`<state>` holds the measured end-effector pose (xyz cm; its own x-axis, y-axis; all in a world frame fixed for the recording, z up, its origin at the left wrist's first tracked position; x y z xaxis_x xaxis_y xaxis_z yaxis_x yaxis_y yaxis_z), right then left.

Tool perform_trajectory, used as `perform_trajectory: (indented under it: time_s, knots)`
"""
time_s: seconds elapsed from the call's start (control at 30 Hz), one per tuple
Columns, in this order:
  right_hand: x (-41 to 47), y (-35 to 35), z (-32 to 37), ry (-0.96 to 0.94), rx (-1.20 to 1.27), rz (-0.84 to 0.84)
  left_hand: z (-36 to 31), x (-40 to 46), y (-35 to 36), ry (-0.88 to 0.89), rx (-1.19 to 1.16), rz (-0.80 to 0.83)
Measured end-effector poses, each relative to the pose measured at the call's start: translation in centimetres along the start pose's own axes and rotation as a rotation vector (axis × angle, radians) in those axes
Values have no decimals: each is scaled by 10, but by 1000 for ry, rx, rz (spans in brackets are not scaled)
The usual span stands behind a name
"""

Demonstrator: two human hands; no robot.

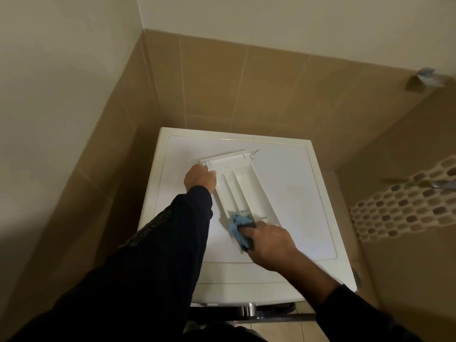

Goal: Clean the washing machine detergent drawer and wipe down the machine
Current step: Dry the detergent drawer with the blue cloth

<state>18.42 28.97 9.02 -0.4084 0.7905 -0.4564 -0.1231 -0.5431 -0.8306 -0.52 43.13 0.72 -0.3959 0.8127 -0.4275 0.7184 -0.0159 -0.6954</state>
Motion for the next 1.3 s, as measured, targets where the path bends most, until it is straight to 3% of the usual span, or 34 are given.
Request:
perform_trajectory:
  time_s: [0.1,0.27,0.33,0.4,0.47,0.5,0.57,0.63,0.67,0.73,0.8,0.9,1.03,1.17,1.3]
  knots:
    - [-3,-14,-2,65,30,65,0,-5,-3,0,-18,-7]
    - [25,-54,12,30,287,-261,-7,-49,-30,20,73,-129]
    - [43,-59,19,24,393,-349,-19,-67,-27,56,-139,48]
    - [63,-55,28,-7,442,-396,-29,-85,-19,-38,-435,379]
    - [77,-48,39,-91,450,-366,-33,-90,-21,-57,-541,492]
    - [80,-44,41,-147,524,-326,-30,-86,-25,-37,-553,461]
    - [82,-38,36,-203,898,-189,-14,-72,-34,-37,-577,340]
    - [81,-33,18,-92,1124,-231,9,-57,-41,-124,-609,225]
    - [80,-32,7,13,1038,-319,19,-50,-43,-167,-619,175]
    - [82,-30,-4,169,605,-404,31,-46,-42,-236,-617,151]
    - [84,-24,7,176,266,-360,35,-45,-34,-284,-636,194]
    - [89,-15,24,165,30,-351,36,-50,-27,-318,-668,230]
    - [94,-16,30,188,41,-352,42,-47,-24,-299,-638,268]
    - [96,-15,26,215,249,-317,37,-56,-32,-279,-731,357]
    - [83,-31,14,191,477,-469,24,-55,-42,-210,-732,339]
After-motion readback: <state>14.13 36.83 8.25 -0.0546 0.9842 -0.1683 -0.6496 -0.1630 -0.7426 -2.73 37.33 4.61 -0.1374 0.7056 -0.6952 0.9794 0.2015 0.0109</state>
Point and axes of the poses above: each hand's wrist, its own x-axis towards the middle knuckle, its own y-axis out of the palm, z = x × y, the point moved 6 cm from there along x, towards the middle knuckle, and after that the axes turned 14 degrees about x, right-handed, at the moved point
